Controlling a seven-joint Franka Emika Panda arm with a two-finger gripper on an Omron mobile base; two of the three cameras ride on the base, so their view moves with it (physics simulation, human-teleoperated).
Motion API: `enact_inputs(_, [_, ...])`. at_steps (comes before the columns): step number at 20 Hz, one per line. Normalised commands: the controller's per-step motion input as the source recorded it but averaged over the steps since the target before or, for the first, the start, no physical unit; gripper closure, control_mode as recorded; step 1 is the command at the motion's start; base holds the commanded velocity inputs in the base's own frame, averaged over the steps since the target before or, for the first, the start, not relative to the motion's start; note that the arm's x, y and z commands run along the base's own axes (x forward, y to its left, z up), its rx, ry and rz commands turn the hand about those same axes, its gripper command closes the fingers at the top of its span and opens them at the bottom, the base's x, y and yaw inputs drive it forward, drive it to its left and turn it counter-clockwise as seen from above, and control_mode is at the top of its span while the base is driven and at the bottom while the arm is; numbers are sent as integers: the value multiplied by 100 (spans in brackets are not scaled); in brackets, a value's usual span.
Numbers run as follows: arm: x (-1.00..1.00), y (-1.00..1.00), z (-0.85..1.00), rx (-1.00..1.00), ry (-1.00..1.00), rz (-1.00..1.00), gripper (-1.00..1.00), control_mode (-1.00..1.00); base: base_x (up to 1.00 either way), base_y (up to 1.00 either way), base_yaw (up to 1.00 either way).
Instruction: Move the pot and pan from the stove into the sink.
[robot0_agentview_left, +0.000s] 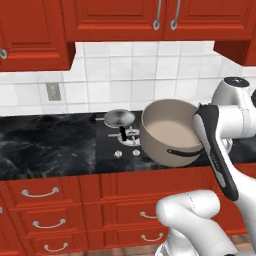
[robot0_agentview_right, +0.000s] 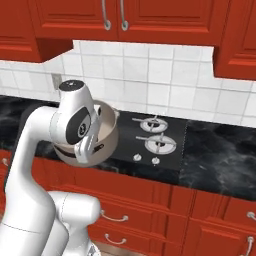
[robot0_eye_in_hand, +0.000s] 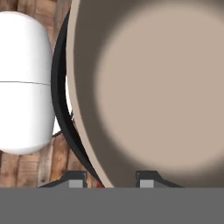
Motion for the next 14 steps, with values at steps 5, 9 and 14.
enact_inputs(5, [0, 0, 0, 0, 0, 0, 100, 100, -24, -8, 36])
enact_inputs(9, [0, 0, 0, 0, 0, 0, 100, 100, -22, -12, 38])
enact_inputs(14, [0, 0, 0, 0, 0, 0, 100, 100, -20, -10, 41])
